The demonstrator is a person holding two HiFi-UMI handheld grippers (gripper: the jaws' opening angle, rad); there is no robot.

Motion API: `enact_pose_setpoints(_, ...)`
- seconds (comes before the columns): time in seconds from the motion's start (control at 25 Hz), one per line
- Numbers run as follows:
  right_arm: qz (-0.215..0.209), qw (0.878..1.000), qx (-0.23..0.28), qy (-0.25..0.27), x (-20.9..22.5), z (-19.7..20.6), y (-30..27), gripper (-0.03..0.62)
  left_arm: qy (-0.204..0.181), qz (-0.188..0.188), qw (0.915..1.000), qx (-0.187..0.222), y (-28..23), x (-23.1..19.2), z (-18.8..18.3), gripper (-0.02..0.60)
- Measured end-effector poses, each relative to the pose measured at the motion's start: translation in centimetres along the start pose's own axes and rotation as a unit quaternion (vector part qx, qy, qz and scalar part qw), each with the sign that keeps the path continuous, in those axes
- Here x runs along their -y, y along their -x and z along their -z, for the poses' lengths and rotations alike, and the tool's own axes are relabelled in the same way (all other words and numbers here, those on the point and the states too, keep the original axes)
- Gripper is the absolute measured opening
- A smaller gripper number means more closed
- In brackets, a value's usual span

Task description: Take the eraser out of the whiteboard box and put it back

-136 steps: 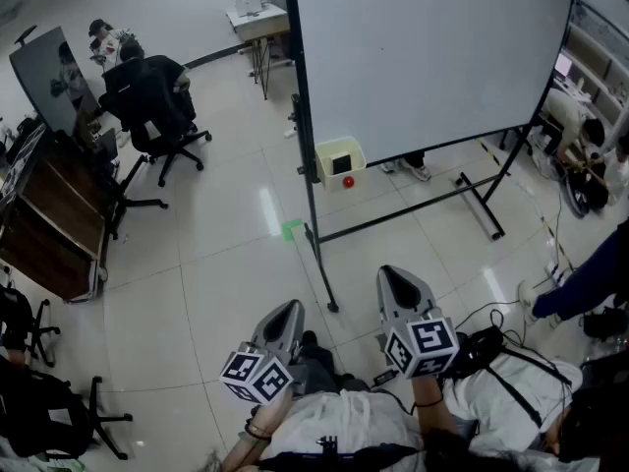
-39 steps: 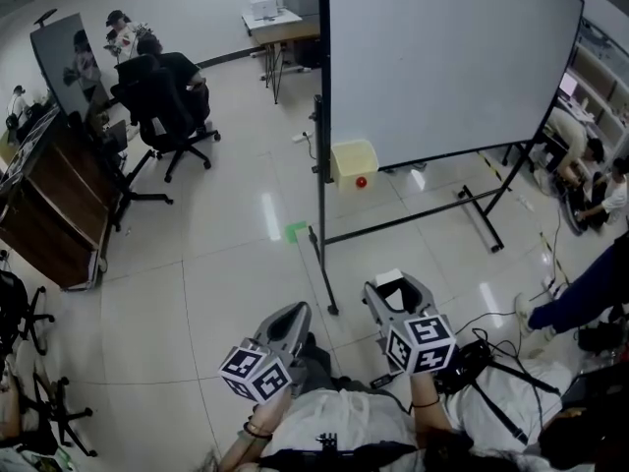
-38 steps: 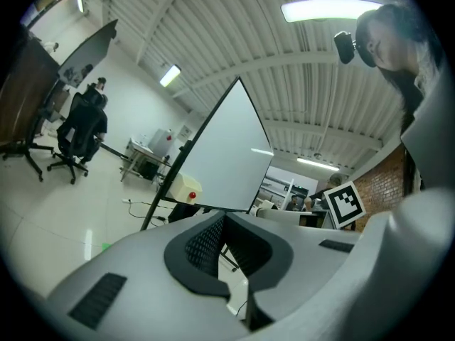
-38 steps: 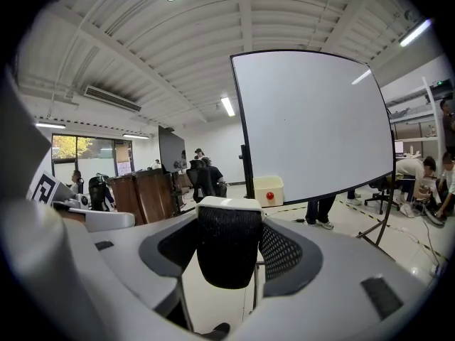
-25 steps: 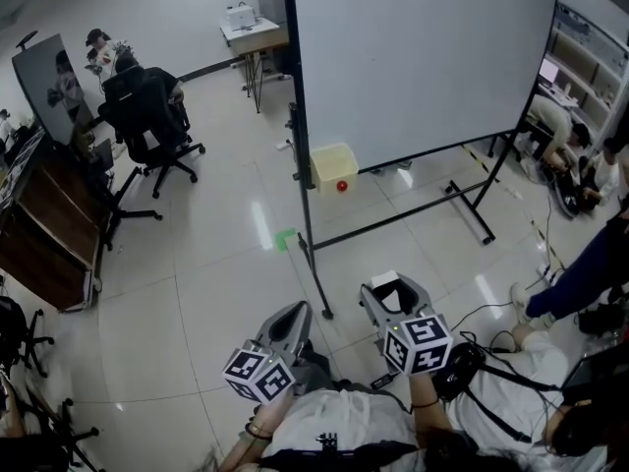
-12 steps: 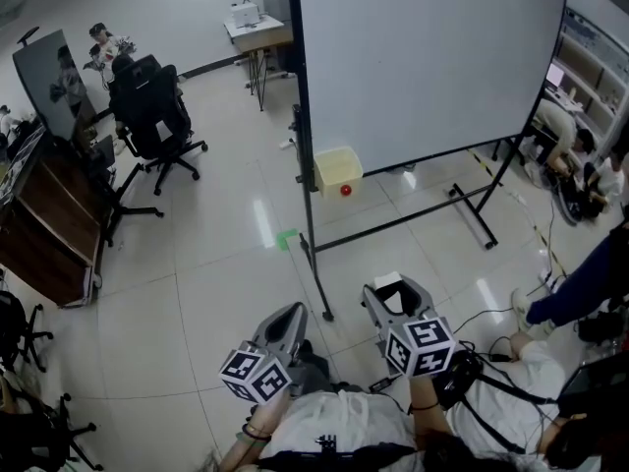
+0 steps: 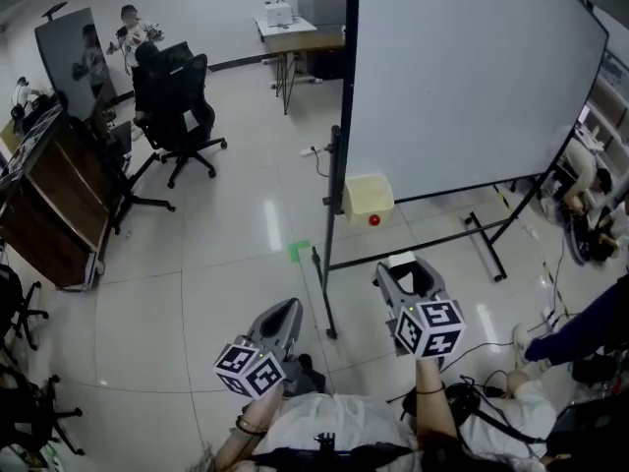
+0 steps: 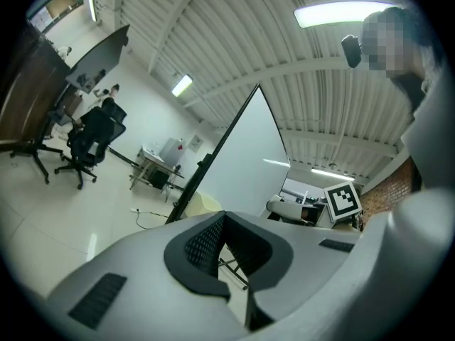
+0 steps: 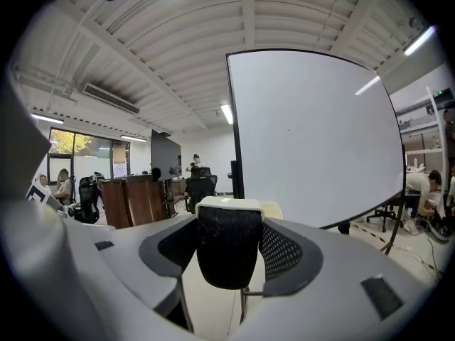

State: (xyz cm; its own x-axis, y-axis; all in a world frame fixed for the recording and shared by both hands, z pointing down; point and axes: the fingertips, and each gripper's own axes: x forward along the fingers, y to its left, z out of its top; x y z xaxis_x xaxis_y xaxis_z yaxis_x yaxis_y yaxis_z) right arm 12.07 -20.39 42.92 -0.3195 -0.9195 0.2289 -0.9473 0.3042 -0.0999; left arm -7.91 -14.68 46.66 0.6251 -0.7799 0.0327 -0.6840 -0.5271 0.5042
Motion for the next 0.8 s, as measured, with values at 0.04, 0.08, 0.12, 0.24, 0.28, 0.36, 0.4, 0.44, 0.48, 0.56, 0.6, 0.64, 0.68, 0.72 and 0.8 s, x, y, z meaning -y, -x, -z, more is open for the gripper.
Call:
enact_pose_setpoints(0.04, 0.002, 1.0, 0.005, 0.007, 0.4, -1.0, -1.1, 0.272, -0.001, 0.002, 1.0, 0.002, -0.6, -0.4, -0.6, -0.014)
enact_pose_setpoints(0.08, 0.004, 1.0, 0.01, 0.015, 0.8, -2.1, -2.2, 0.272, -0.002, 0.004, 1.0, 0.003, -1.2, -0.8, -1.1, -0.014)
enact_pose_setpoints(0.12, 0.006, 1.0, 0.016, 0.022, 1.2, -3.2, -3.3, 0.272, -0.001, 0.004, 1.0, 0.004, -1.7, -1.2, -1.6, -0.014)
enact_pose_setpoints(0.24, 0.011, 0.999, 0.032, 0.037, 2.4, -6.2, -6.5, 0.272, 0.003, 0.005, 1.0, 0.002, -3.2, -2.5, -2.3, -0.014)
enact_pose_setpoints(0.28, 0.014, 0.998, 0.036, 0.042, 2.9, -7.1, -7.5, 0.272, 0.004, 0.008, 1.0, 0.001, -3.7, -2.9, -2.5, -0.014)
enact_pose_setpoints(0.36, 0.02, 0.998, 0.042, 0.048, 3.8, -8.5, -9.4, 0.272, 0.005, 0.011, 0.9999, -0.004, -4.4, -3.8, -2.8, -0.014)
enact_pose_setpoints(0.4, 0.024, 0.998, 0.044, 0.048, 4.2, -9.0, -10.3, 0.272, 0.007, 0.009, 0.9999, -0.004, -4.6, -4.3, -3.1, -0.014)
enact_pose_setpoints(0.44, 0.027, 0.998, 0.044, 0.047, 4.5, -9.4, -11.3, 0.272, 0.009, 0.005, 0.9999, -0.003, -4.7, -5.0, -3.4, -0.014)
enact_pose_setpoints(0.48, 0.029, 0.998, 0.045, 0.046, 4.9, -9.8, -12.4, 0.272, 0.012, 0.0, 0.9999, 0.002, -4.7, -5.7, -3.8, -0.014)
enact_pose_setpoints(0.56, 0.03, 0.997, 0.047, 0.045, 5.4, -10.4, -15.0, 0.272, 0.019, -0.013, 0.9996, 0.016, -4.9, -7.2, -4.9, -0.014)
enact_pose_setpoints(0.6, 0.031, 0.997, 0.048, 0.047, 5.7, -10.6, -16.5, 0.272, 0.02, -0.018, 0.9994, 0.022, -4.9, -7.8, -5.4, -0.014)
enact_pose_setpoints(0.64, 0.034, 0.997, 0.047, 0.051, 6.0, -10.4, -18.0, 0.272, 0.019, -0.022, 0.9992, 0.027, -4.9, -8.4, -6.0, -0.014)
enact_pose_setpoints(0.68, 0.039, 0.997, 0.042, 0.056, 6.4, -10.0, -19.6, 0.272, 0.018, -0.024, 0.9991, 0.03, -5.0, -8.9, -6.4, -0.014)
enact_pose_setpoints(0.72, 0.044, 0.997, 0.034, 0.061, 6.9, -9.3, -21.0, 0.272, 0.017, -0.024, 0.9991, 0.031, -5.1, -9.4, -6.8, -0.014)
enact_pose_setpoints(0.8, 0.056, 0.996, 0.015, 0.065, 7.9, -7.7, -23.2, 0.272, 0.015, -0.025, 0.9991, 0.032, -5.2, -10.1, -7.4, -0.014)
